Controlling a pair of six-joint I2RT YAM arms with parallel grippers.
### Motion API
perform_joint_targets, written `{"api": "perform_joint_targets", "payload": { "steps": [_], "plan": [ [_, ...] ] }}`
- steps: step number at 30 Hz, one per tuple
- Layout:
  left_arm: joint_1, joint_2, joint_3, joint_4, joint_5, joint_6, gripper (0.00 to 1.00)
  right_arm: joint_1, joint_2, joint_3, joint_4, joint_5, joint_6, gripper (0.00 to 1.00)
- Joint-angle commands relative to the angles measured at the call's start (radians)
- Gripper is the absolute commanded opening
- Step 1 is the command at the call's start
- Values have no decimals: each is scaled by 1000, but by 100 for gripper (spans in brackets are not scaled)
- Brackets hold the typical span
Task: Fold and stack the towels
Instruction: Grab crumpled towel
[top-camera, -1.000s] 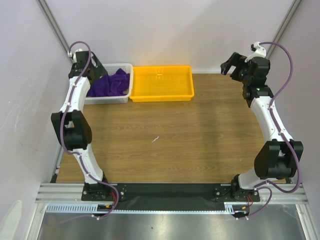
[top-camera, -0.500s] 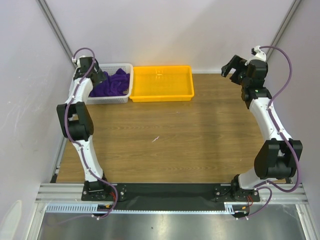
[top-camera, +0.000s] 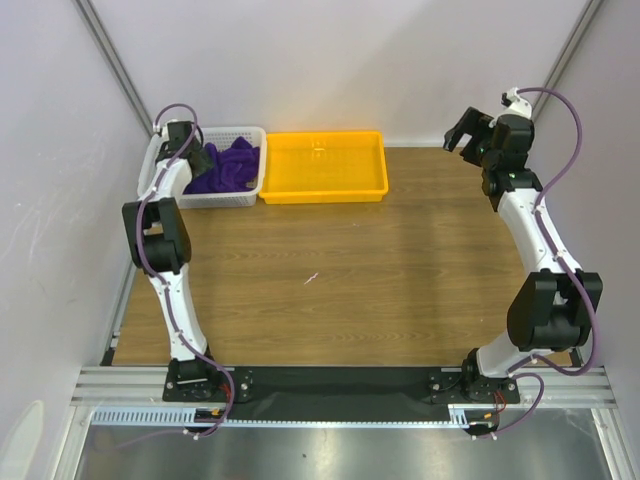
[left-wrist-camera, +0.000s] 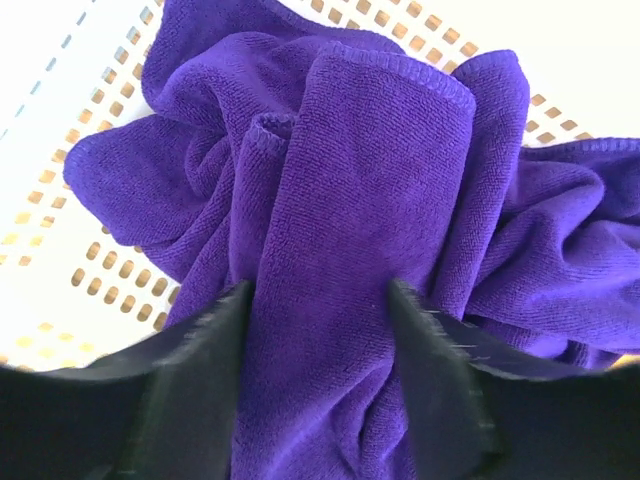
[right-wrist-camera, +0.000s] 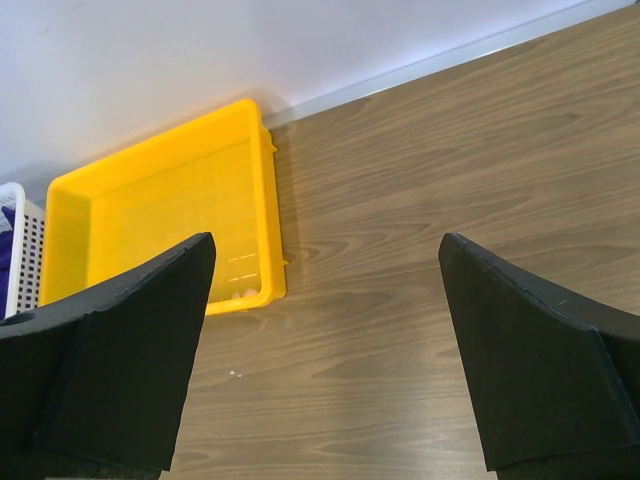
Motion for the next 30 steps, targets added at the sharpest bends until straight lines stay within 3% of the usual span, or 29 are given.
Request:
{"api": "perform_joint_targets", "payload": {
  "steps": [1, 4, 5, 11, 30],
  "plan": [
    [5, 20, 70, 25, -8, 9, 59, 5, 14, 64, 4, 18, -23, 100],
    [7, 22, 84, 15, -11, 6, 42, 5, 15, 72, 4, 18, -23, 100],
    [7, 13, 84, 21, -12, 6, 31, 5, 17, 74, 7, 20, -25, 100],
    [5, -59, 89, 43, 0, 40, 1, 5, 21, 72, 6, 15, -8, 100],
    [-1, -545, 98, 64, 204, 164, 0, 5, -40, 24, 49, -56, 38, 100]
  ]
}}
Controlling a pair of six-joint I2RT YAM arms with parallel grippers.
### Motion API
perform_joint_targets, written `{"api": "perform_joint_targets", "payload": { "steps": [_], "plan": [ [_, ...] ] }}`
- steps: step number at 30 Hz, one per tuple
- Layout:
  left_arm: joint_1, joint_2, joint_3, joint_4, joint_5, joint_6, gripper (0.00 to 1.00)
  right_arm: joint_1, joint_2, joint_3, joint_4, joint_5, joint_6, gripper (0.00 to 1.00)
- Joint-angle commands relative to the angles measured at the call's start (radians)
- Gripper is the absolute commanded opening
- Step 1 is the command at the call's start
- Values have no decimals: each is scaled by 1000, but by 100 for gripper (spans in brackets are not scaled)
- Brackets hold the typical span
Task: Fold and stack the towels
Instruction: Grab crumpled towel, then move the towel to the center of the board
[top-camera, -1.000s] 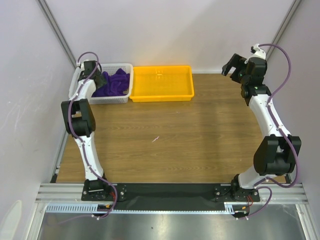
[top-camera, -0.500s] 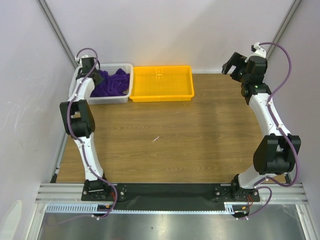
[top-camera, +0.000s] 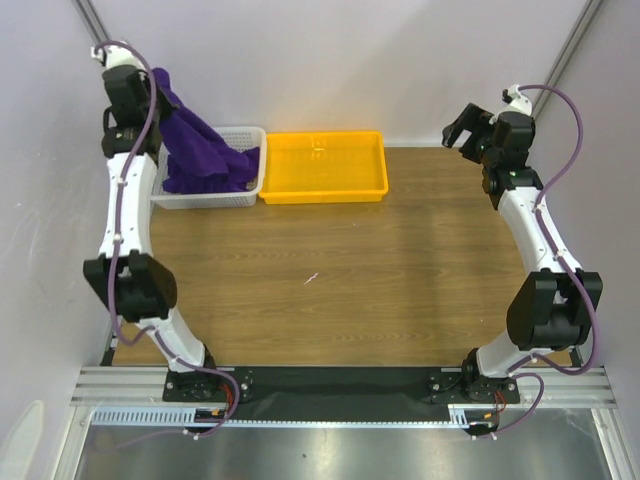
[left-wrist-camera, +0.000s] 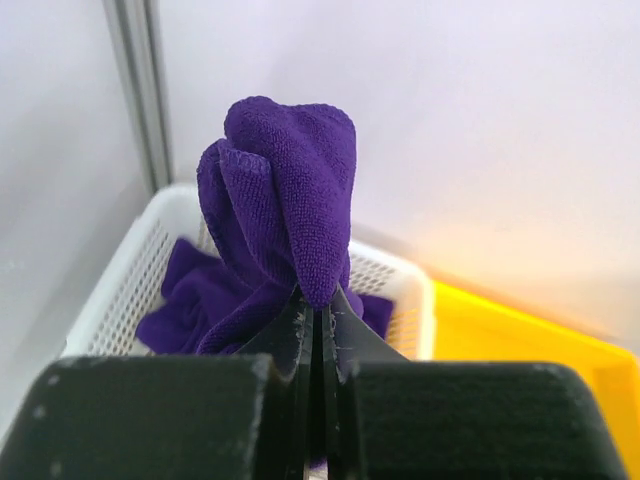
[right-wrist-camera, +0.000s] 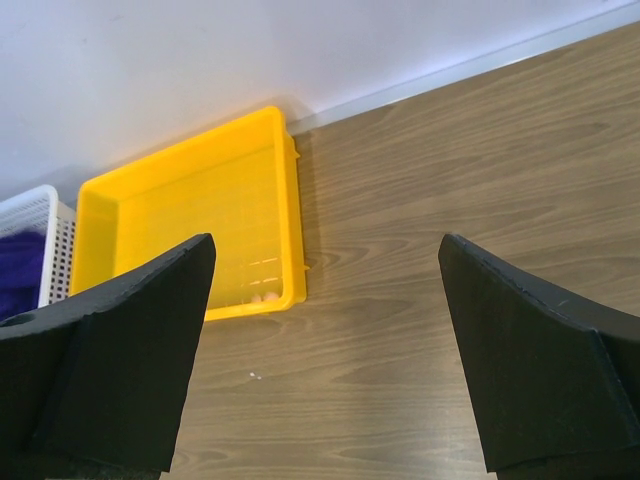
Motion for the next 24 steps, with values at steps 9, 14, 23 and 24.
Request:
{"api": "perform_joint_targets", "payload": {
  "steps": [9, 14, 23, 24],
  "plan": [
    [-36, -353, 64, -4, 160, -35, 0, 34, -102, -68, 93, -116, 86, 100],
    [-69, -461, 25, -23, 279, -53, 0, 42, -149, -126, 91, -139, 113, 100],
    [-178, -725, -333, 23, 411, -188, 0, 45, -345, -301, 16, -91, 124, 100],
    [-221, -742, -413, 38, 418, -204, 0, 47, -362, -309, 1, -84, 126, 100]
  ]
}}
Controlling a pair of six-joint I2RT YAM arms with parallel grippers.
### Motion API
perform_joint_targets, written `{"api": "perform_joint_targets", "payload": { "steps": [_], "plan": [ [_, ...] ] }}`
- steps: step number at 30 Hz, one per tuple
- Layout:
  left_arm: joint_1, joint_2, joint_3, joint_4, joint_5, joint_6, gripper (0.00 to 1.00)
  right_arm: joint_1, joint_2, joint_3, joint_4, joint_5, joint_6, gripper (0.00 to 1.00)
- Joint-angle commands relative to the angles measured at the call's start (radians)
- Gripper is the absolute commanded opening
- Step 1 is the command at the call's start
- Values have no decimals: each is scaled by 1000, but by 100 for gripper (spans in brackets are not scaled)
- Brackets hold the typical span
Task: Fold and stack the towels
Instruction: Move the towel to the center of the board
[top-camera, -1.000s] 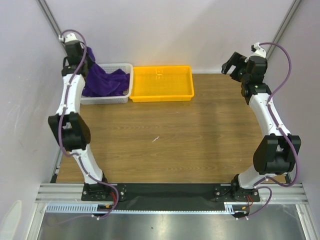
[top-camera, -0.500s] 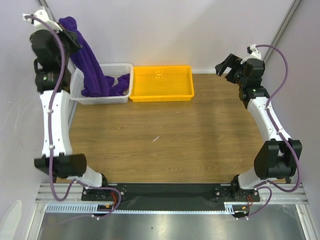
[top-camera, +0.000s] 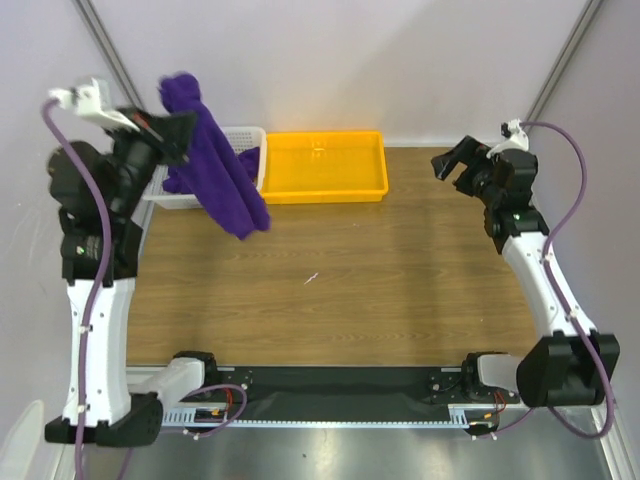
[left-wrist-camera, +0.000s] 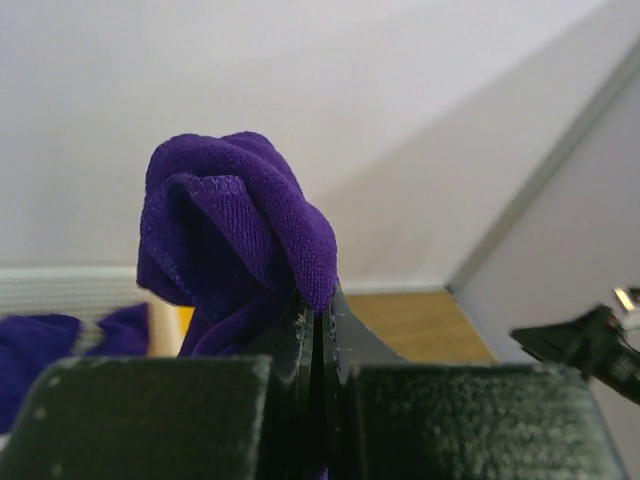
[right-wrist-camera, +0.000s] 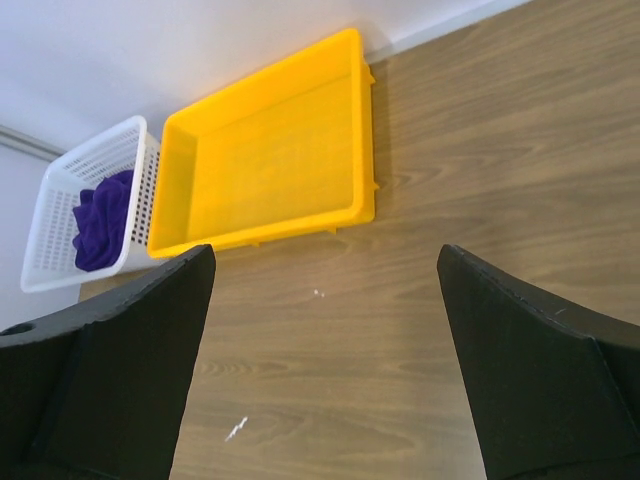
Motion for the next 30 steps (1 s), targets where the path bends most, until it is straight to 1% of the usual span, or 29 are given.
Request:
{"api": "perform_joint_targets", "payload": {
  "steps": [1, 2, 3, 5, 6, 8, 9, 10, 13, 15, 18, 19, 20, 21, 23, 24, 26, 27, 30],
  "plan": [
    [-90, -47, -160, 69, 66, -106, 0, 6, -109, -29, -36, 36, 15, 100],
    [-118, -59, -191, 78, 53, -132, 0, 6, -123, -48, -68, 41, 24, 100],
    [-173, -68, -237, 86, 28, -143, 0, 4, -139, -61, -85, 49, 31, 100],
    [-230, -65, -268, 110, 14, -169, 0, 3, -183, -102, -119, 56, 41, 100],
    [-291, -52, -289, 118, -10, -177, 0, 4, -201, -119, -126, 63, 55, 100],
    [-349, -33, -306, 162, -29, -197, 0, 4, -247, -148, -155, 81, 71, 100],
    [-407, -22, -317, 179, -44, -205, 0, 4, -263, -154, -166, 87, 74, 100],
    [-434, 8, -317, 208, -75, -220, 0, 4, -277, -159, -178, 96, 72, 100],
    [-524, 83, -280, 250, -99, -245, 0, 3, -332, -164, -244, 139, 66, 100],
    [-592, 116, -230, 261, -134, -271, 0, 4, -373, -167, -292, 165, 66, 100],
    [-659, 146, -191, 248, -229, -262, 0, 1, -409, -167, -327, 222, 68, 100],
    [-664, 143, -205, 229, -246, -277, 0, 0, -428, -170, -333, 233, 66, 100],
    [-663, 122, -232, 221, -315, -300, 0, -2, -436, -173, -334, 237, 61, 100],
    [-664, 108, -304, 210, -343, -323, 0, 0, -441, -176, -335, 240, 57, 100],
    [-664, 74, -389, 201, -389, -379, 0, -3, -449, -185, -346, 234, 49, 100],
    [-661, 42, -466, 190, -417, -405, 0, -3, -449, -187, -353, 234, 46, 100],
    [-660, 10, -542, 184, -434, -458, 0, -3, -449, -205, -366, 222, 54, 100],
    [-660, -21, -600, 181, -464, -472, 0, -3, -447, -219, -363, 213, 63, 100],
    [-650, -55, -659, 132, -529, -479, 1, -2, -444, -269, -314, 144, 86, 100]
  ]
}}
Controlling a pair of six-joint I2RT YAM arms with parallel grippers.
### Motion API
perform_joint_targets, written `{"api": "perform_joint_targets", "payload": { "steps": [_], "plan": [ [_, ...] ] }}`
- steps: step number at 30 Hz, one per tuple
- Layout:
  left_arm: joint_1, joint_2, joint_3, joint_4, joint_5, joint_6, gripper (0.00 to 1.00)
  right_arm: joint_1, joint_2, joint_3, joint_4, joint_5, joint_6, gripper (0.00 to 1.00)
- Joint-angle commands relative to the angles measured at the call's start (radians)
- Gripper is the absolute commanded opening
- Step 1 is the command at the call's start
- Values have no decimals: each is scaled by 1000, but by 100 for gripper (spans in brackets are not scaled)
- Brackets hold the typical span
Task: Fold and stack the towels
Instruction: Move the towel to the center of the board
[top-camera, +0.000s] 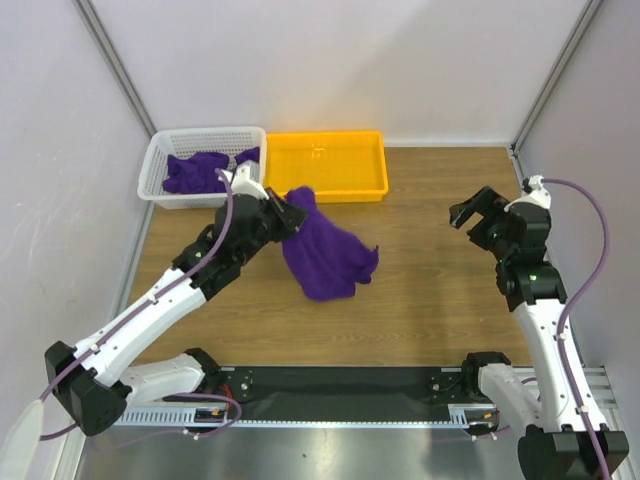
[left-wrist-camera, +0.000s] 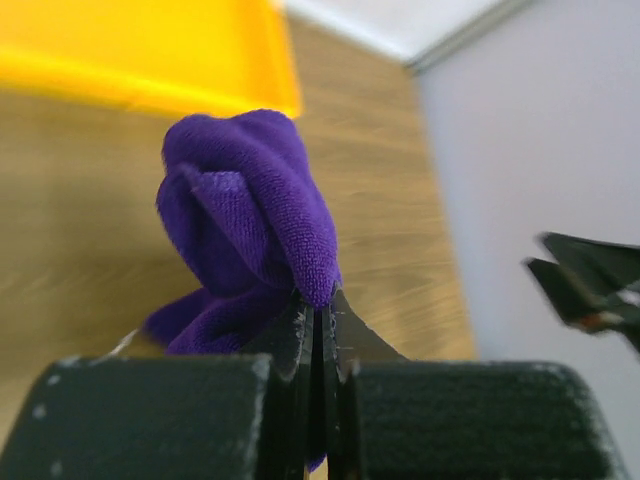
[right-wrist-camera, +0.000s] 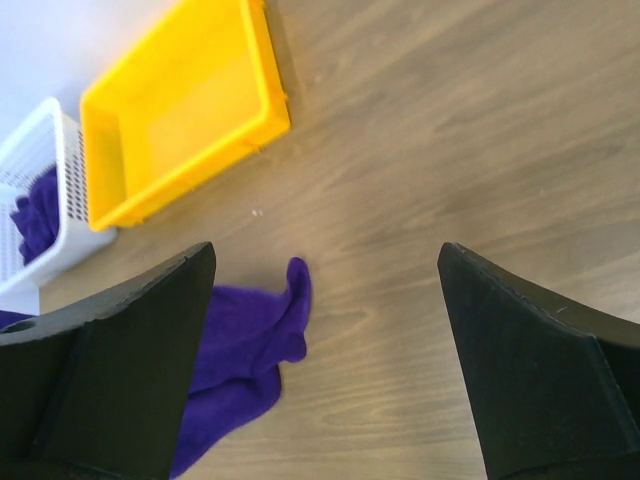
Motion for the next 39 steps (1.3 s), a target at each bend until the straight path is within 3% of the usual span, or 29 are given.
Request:
{"api": "perform_joint_targets", "payload": {
  "steps": [1, 7, 12, 15, 18, 19, 20, 25, 31, 39],
  "plan": [
    [15, -58, -65, -74, -173, -72, 0, 0, 6, -47, 51, -88, 20, 100],
    [97, -137, -249, -167, -295, -105, 0, 18, 61, -123, 131, -191, 65, 100],
    [179, -198, -384, -199, -318, -159, 11, 80, 132, -139, 168, -217, 60, 100],
    [188, -236, -473, -214, -363, -185, 28, 149, 182, -137, 194, -194, 34, 100],
    [209, -258, -497, -280, -392, -245, 70, 215, 251, -134, 225, -174, 22, 100],
    [217, -261, -501, -335, -395, -284, 92, 233, 270, -133, 237, -165, 23, 100],
    [228, -264, -501, -358, -395, -294, 99, 257, 314, -128, 241, -163, 23, 99],
    [311, -264, -492, -389, -371, -245, 100, 350, 465, -61, 246, -147, -9, 95],
    [444, -192, -497, -186, -214, -64, 100, 414, 685, 69, 242, -131, -30, 91],
    [519, 67, -406, -85, -99, 51, 100, 425, 834, 151, 266, -148, -3, 81]
  ]
}}
